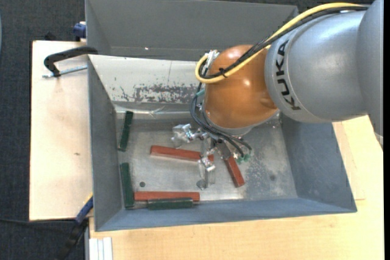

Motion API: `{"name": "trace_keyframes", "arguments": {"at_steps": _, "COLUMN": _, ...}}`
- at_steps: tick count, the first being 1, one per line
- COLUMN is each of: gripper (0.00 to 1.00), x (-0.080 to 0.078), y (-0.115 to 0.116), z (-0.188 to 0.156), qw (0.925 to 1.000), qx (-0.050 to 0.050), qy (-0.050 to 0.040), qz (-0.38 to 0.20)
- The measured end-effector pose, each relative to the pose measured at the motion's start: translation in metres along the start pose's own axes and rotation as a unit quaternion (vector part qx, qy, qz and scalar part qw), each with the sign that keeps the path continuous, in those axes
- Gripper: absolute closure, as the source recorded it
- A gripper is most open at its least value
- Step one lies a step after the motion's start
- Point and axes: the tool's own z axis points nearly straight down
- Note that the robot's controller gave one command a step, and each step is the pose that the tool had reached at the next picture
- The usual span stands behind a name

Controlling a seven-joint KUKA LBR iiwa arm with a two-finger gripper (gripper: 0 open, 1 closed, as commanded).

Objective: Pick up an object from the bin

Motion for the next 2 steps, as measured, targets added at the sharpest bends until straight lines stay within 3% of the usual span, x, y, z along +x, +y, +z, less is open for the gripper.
{"name": "trace_keyframes", "arguments": {"at_steps": 1, "gripper": 0.00, "x": -0.039, "y": -0.012, "z": 0.031, "qw": 0.9998, "qx": 0.000, "qy": 0.0003, "qz": -0.019}}
{"name": "trace_keyframes", "arguments": {"at_steps": 2, "gripper": 1.00, "x": -0.015, "y": -0.037, "z": 0.054, "qw": 0.9952, "qx": 0.000, "qy": 0.0019, "qz": 0.098}}
